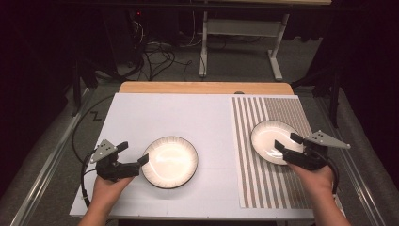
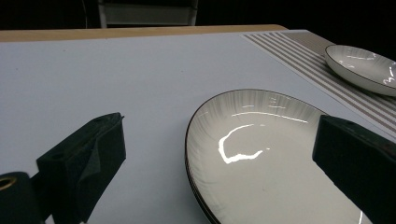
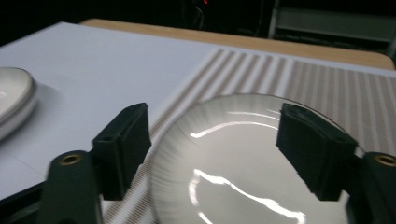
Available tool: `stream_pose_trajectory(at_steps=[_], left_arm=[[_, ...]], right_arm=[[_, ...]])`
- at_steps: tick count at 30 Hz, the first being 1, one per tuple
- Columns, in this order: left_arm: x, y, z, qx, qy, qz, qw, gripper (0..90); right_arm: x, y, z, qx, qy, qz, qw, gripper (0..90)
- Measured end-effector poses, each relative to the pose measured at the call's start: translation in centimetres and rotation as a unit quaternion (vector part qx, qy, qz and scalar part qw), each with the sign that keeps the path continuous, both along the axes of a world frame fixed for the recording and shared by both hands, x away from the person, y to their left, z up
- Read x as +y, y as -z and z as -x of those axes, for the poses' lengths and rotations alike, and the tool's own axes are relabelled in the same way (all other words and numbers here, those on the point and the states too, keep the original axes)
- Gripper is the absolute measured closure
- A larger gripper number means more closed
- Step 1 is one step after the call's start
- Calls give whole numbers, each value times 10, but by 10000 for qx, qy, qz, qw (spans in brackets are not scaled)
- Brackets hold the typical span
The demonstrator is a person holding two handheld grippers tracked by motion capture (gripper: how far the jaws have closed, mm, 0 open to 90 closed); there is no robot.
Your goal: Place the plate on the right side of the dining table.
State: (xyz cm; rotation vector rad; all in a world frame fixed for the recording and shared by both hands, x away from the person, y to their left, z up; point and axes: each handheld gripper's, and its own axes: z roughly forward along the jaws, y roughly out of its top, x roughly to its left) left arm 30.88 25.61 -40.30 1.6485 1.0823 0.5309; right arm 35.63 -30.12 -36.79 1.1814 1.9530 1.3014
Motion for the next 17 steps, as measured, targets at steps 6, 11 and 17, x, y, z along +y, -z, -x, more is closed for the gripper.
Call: stream_pose_trajectory(at_steps=[6,11,17], left_arm=[[-3,0,4,-67,20,-103,9999,1],[-5,-1,10,-280,44,-178,9994,0],[-4,-2,10,-317,-22,-125,9994,0]], right_arm=[[35,6,23,-274,-301,-220,9989,16],[42,11,36,-382,-526,-124,9978,8],[43,16,41,-434,-696,-35,9966,7]])
